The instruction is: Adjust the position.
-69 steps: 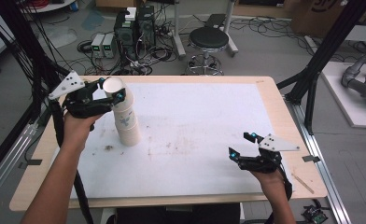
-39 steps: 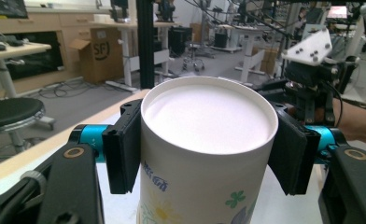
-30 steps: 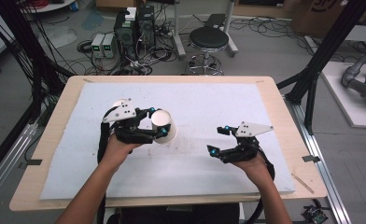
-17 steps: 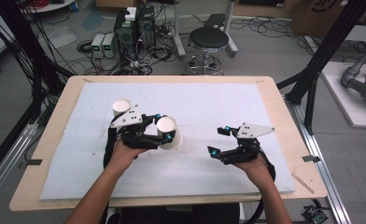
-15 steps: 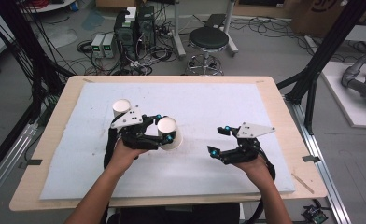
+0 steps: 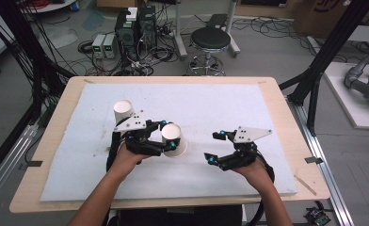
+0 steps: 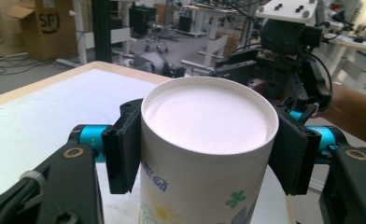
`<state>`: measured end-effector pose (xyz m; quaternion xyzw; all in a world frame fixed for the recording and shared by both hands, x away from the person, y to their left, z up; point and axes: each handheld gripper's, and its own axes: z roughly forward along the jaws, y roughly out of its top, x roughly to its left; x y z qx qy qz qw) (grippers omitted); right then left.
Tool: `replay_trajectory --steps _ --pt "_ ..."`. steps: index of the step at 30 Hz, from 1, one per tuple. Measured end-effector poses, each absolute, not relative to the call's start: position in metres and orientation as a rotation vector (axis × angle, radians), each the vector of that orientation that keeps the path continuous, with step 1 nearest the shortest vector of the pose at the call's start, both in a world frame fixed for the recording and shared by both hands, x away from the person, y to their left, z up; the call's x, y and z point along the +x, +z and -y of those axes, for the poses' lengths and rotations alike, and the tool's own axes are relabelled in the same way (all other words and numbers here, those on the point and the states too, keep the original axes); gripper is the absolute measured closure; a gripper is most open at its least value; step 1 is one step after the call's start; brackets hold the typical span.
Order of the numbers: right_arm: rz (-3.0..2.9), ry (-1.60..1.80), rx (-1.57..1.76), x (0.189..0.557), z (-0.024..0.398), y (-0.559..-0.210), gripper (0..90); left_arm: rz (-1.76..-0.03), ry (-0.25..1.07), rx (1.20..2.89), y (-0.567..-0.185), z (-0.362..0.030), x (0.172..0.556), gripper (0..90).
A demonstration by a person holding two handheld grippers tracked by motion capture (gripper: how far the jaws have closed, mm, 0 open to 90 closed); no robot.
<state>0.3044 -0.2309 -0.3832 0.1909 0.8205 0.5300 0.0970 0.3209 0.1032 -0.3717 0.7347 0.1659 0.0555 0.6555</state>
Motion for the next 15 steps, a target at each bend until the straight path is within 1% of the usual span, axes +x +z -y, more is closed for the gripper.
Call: replay_trajectory --steps 15 --pt "-2.474 1.634 0.478 0.296 0.214 -0.383 18.4 -0.327 0.085 1.683 -0.370 -0.084 0.316 34.9"
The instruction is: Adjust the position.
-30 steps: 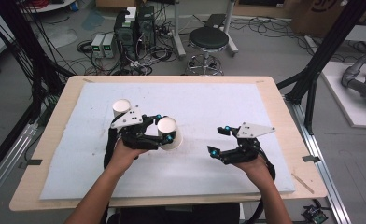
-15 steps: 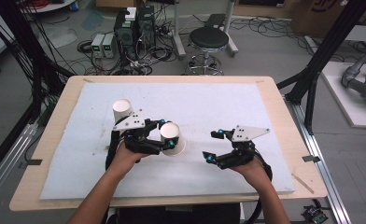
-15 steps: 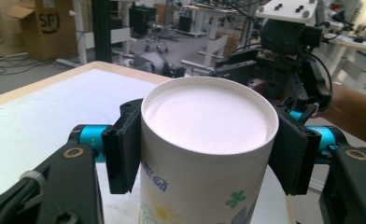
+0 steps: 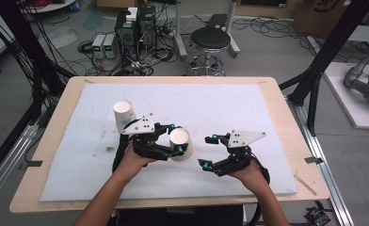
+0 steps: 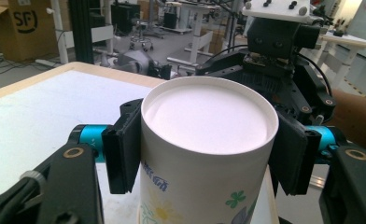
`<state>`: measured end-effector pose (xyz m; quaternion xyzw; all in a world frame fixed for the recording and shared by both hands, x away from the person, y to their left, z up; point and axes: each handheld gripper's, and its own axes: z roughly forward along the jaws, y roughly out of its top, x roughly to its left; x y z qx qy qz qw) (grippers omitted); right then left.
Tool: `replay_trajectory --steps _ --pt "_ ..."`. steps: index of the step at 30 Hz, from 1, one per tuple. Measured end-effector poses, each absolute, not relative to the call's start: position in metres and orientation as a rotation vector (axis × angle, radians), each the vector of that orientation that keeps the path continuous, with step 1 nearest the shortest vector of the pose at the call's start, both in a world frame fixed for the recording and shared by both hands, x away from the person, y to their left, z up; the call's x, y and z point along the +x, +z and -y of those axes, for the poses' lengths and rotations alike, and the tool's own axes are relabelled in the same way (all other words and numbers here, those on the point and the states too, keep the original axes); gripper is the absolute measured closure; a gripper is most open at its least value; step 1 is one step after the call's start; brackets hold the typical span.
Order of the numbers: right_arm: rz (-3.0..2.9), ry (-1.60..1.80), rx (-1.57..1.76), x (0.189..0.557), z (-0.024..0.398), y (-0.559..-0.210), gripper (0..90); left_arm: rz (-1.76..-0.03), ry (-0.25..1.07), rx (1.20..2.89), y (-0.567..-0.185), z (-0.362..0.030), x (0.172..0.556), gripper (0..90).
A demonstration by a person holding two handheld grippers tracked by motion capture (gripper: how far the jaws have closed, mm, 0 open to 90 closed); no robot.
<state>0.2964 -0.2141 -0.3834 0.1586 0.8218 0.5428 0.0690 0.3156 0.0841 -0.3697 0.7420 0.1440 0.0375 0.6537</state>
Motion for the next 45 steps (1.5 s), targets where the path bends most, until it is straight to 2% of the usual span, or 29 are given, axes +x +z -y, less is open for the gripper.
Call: replay_trajectory --steps 10,25,28,36,37,40,45 --pt "-2.519 1.650 0.438 0.296 0.200 -0.389 18.5 -0.268 0.031 1.715 -0.373 -0.068 0.311 35.0" --pt "-2.558 1.714 0.409 0.298 0.193 -0.396 19.1 -0.229 -0.051 1.672 -0.378 -0.053 0.308 35.3" --pt "-2.574 1.745 0.399 0.299 0.194 -0.399 25.5 -0.233 -0.050 1.662 -0.378 -0.054 0.309 35.3" --pt "-2.563 1.745 0.373 0.298 0.195 -0.399 32.3 -0.209 -0.016 1.656 -0.378 -0.056 0.307 35.3" --pt "-2.552 1.741 0.353 0.298 0.195 -0.398 34.2 -0.207 0.012 1.655 -0.377 -0.057 0.305 34.2" --pt "-2.576 1.712 0.355 0.298 0.196 -0.397 36.5 -0.248 0.039 1.673 -0.375 -0.058 0.305 15.5" --pt "-2.618 1.638 0.328 0.298 0.196 -0.394 38.0 -0.248 0.040 1.740 -0.372 -0.067 0.306 14.8"
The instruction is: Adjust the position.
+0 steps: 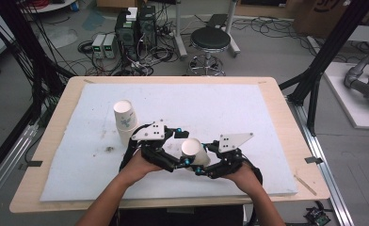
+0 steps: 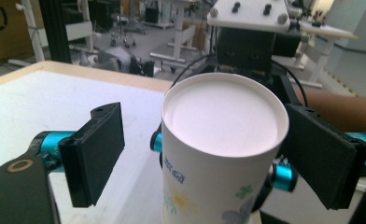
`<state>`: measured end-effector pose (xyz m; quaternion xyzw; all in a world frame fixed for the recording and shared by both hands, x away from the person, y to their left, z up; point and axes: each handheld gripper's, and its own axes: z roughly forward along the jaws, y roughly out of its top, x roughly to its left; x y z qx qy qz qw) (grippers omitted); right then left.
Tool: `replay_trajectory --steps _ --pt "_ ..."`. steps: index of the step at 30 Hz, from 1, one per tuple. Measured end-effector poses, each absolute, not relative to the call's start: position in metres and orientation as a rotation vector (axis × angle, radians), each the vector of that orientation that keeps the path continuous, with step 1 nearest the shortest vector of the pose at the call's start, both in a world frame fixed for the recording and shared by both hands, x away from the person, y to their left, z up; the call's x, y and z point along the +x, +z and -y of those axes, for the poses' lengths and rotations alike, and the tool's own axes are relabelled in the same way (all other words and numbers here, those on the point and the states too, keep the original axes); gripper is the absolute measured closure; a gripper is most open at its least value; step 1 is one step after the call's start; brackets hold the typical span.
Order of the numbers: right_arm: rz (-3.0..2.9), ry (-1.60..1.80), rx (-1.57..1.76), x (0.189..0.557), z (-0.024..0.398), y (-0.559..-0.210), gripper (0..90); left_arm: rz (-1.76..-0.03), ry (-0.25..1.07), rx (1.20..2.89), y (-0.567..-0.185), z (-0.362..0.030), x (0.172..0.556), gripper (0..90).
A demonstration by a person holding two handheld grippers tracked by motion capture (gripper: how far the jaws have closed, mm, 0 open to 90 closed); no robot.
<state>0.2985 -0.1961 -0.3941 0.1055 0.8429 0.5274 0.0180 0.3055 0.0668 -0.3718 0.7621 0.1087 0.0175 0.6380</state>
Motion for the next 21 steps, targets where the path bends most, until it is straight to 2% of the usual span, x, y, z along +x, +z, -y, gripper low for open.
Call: replay_trajectory --steps 12,21 --pt "-2.760 1.349 0.270 0.304 0.186 -0.384 37.7 -0.207 0.043 1.879 -0.371 -0.073 0.304 14.9" --pt "-2.847 1.147 0.181 0.308 0.176 -0.369 37.5 -0.202 0.040 1.923 -0.372 -0.071 0.307 15.0"
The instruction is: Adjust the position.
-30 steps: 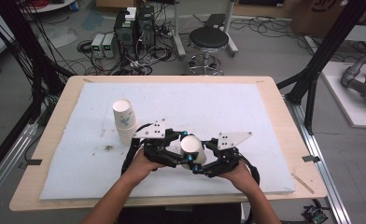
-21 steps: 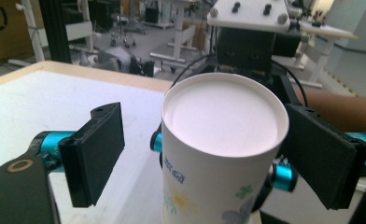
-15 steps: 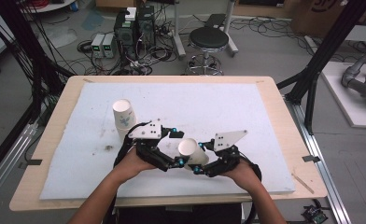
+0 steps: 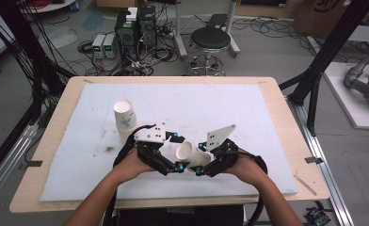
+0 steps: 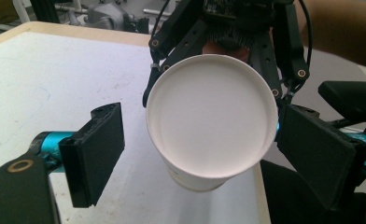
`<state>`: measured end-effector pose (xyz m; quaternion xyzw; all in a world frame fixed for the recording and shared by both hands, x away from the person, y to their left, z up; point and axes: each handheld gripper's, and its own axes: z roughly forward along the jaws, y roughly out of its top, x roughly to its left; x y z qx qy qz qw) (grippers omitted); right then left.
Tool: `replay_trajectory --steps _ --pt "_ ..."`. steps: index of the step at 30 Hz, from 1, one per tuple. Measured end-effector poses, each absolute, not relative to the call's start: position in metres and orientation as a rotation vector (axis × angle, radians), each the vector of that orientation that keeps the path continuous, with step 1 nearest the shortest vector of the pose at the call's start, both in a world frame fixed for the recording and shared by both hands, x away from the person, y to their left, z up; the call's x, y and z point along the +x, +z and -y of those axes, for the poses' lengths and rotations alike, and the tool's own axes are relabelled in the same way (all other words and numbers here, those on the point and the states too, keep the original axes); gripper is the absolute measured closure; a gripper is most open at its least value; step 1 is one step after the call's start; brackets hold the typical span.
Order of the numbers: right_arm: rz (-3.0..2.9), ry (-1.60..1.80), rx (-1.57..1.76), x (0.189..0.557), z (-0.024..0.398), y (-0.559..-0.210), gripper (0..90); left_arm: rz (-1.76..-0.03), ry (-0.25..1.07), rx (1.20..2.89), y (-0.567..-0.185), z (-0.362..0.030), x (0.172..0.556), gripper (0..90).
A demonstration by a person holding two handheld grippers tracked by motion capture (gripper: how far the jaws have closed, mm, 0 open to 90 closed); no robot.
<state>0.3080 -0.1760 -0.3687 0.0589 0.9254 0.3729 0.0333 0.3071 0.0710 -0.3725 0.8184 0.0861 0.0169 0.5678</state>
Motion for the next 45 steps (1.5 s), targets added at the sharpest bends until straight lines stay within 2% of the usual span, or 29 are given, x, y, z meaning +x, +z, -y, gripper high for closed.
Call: replay_trajectory --steps 17,25,34,40,43,45 --pt "-2.935 0.801 0.048 0.309 0.154 -0.357 37.4 -0.181 0.034 2.022 -0.373 -0.066 0.308 18.7" --pt "-2.971 0.741 0.055 0.309 0.151 -0.358 37.4 -0.170 0.007 2.044 -0.375 -0.063 0.310 23.9" --pt "-3.005 0.663 0.047 0.309 0.149 -0.358 37.5 -0.127 -0.017 2.070 -0.379 -0.058 0.310 36.3" --pt "-3.019 0.638 0.044 0.309 0.148 -0.360 37.2 -0.111 -0.013 2.092 -0.380 -0.057 0.309 37.1" --pt "-2.988 0.710 0.097 0.308 0.152 -0.359 20.7 -0.122 -0.008 2.051 -0.378 -0.061 0.309 37.2" --pt "-2.967 0.754 0.121 0.308 0.155 -0.359 18.8 -0.126 -0.010 2.034 -0.378 -0.063 0.309 37.2"
